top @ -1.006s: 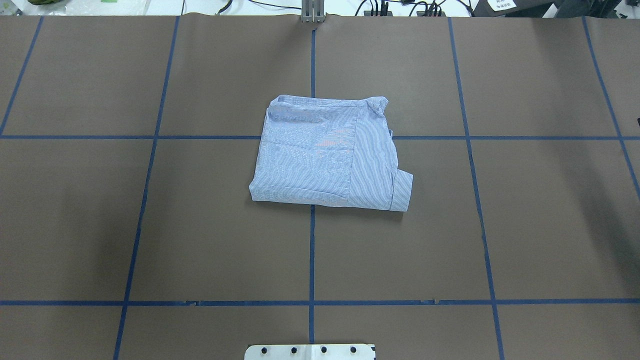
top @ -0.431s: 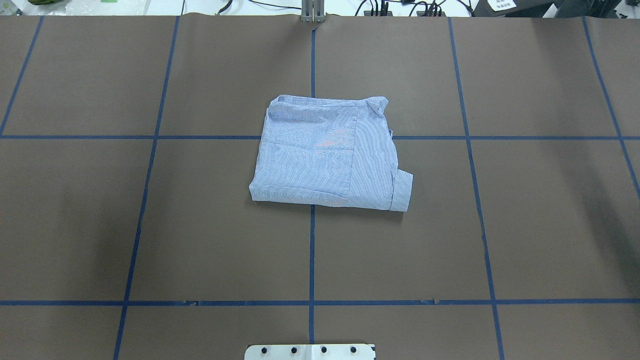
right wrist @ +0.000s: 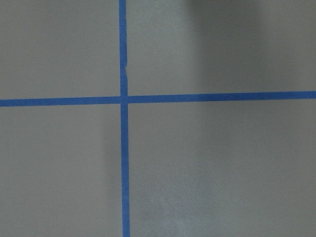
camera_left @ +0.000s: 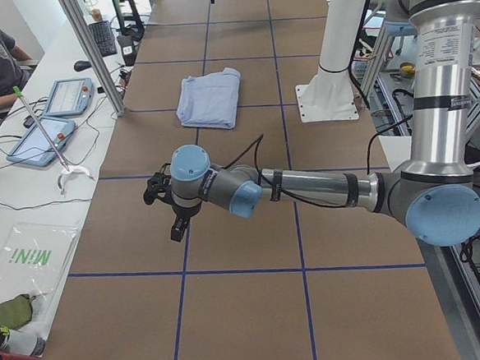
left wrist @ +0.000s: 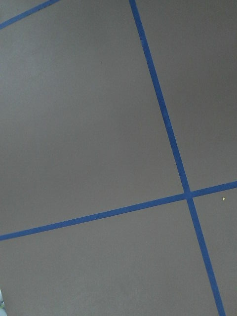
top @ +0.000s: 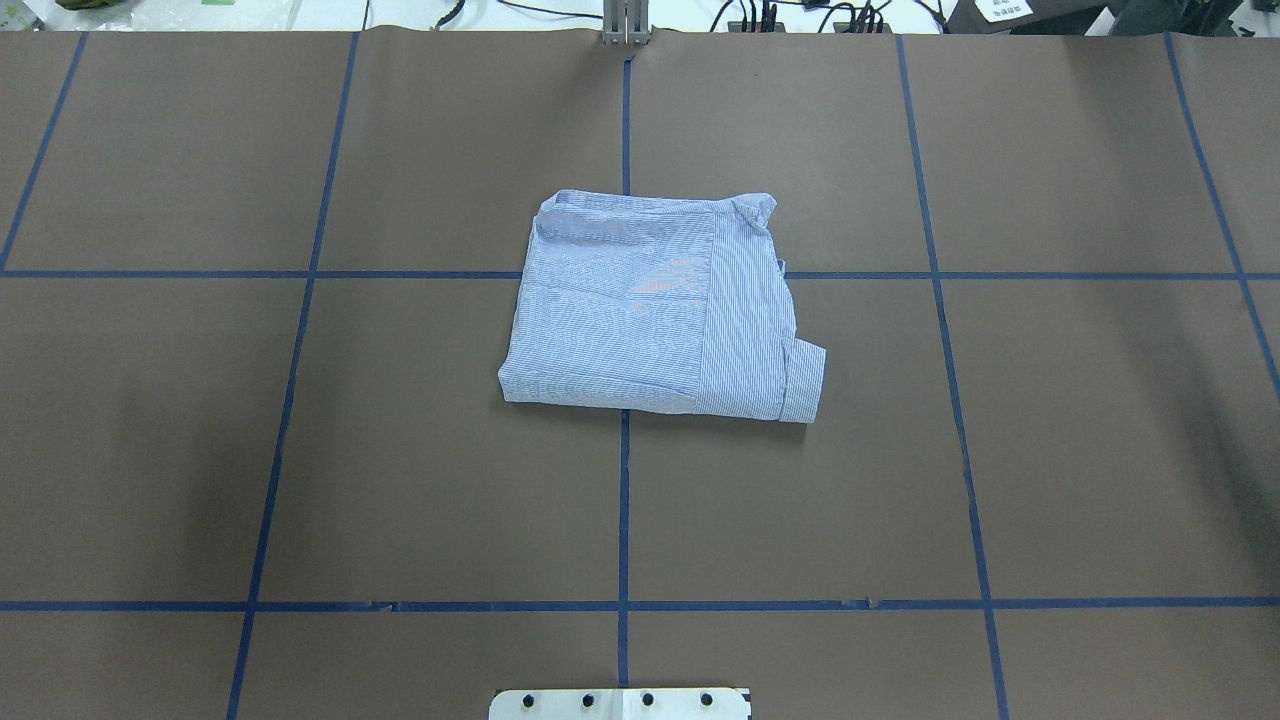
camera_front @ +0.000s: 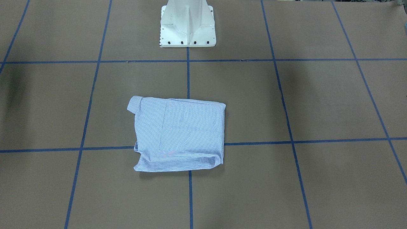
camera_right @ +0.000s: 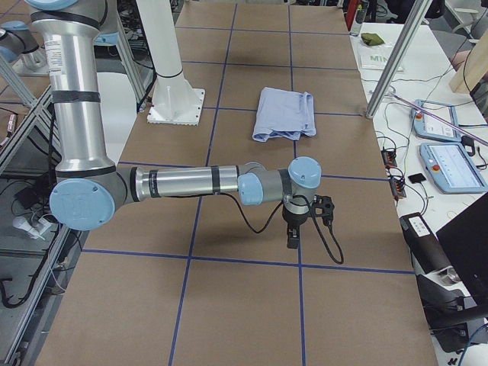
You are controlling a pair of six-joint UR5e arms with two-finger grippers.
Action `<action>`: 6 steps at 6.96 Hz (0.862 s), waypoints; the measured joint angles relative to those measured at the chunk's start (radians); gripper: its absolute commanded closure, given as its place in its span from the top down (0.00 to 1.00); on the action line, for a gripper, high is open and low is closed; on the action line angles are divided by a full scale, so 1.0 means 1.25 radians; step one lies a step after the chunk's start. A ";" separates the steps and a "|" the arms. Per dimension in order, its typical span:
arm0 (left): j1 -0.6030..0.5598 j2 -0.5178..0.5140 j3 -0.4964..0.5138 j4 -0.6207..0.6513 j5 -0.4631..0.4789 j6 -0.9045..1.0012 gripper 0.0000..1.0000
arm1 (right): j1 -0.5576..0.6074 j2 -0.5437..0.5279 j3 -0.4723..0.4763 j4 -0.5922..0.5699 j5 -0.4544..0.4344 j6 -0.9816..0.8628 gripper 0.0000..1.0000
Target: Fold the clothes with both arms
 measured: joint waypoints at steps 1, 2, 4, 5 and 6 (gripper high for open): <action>0.001 -0.001 0.000 -0.001 0.000 0.000 0.99 | -0.009 0.003 0.001 -0.003 0.001 -0.004 1.00; 0.001 -0.001 -0.001 -0.002 0.000 0.001 0.99 | -0.016 0.004 0.001 -0.007 0.006 -0.015 1.00; 0.001 0.000 -0.003 -0.001 0.000 0.002 0.99 | -0.022 0.006 0.003 -0.015 0.013 -0.035 1.00; 0.001 -0.001 -0.004 -0.002 0.000 0.003 0.99 | -0.023 0.003 0.004 -0.014 0.018 -0.037 1.00; 0.001 0.000 -0.008 -0.002 0.000 0.004 0.99 | -0.028 0.001 0.003 -0.011 0.024 -0.035 1.00</action>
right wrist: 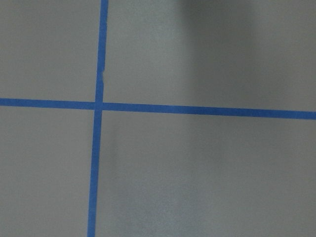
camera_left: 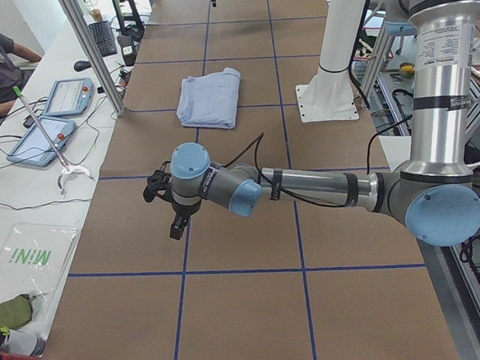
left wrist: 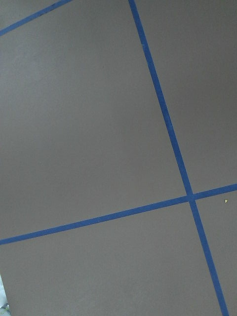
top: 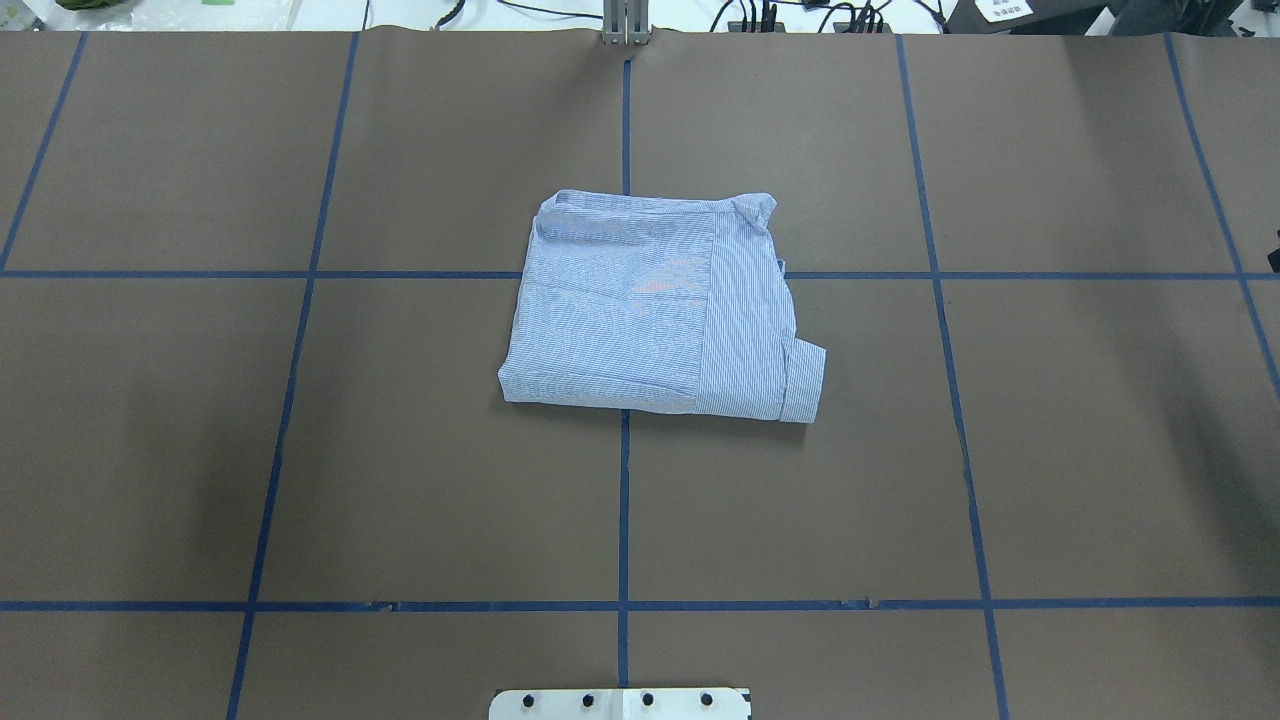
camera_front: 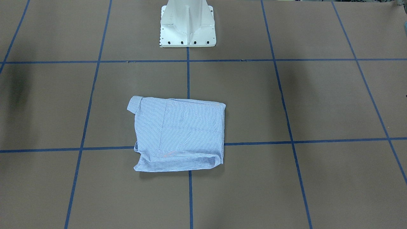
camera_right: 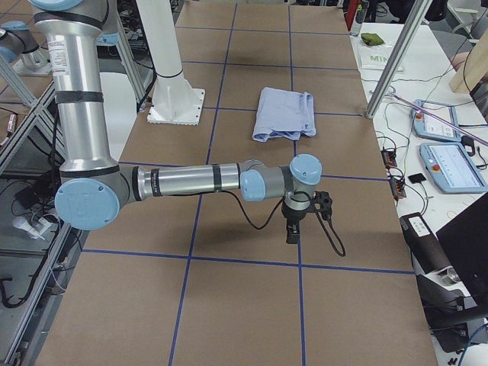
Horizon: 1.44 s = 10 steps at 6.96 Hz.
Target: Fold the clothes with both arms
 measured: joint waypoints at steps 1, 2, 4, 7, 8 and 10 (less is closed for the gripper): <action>0.000 0.006 -0.007 -0.001 0.000 0.001 0.99 | -0.015 0.000 0.003 0.000 0.000 0.004 1.00; 0.000 0.020 -0.022 -0.003 -0.003 0.002 0.99 | -0.033 -0.001 0.008 -0.001 0.000 0.008 1.00; 0.001 0.057 -0.062 -0.018 -0.013 0.003 0.99 | -0.045 -0.003 0.016 -0.004 0.003 0.009 1.00; -0.001 0.071 -0.080 -0.023 -0.072 -0.001 0.99 | -0.046 -0.003 0.035 -0.004 0.004 0.009 1.00; 0.000 0.069 -0.072 -0.027 -0.090 0.000 0.99 | -0.046 -0.005 0.045 -0.004 0.011 0.010 1.00; 0.001 0.065 -0.075 -0.028 -0.097 0.001 0.99 | -0.045 -0.012 0.061 -0.007 0.020 0.010 1.00</action>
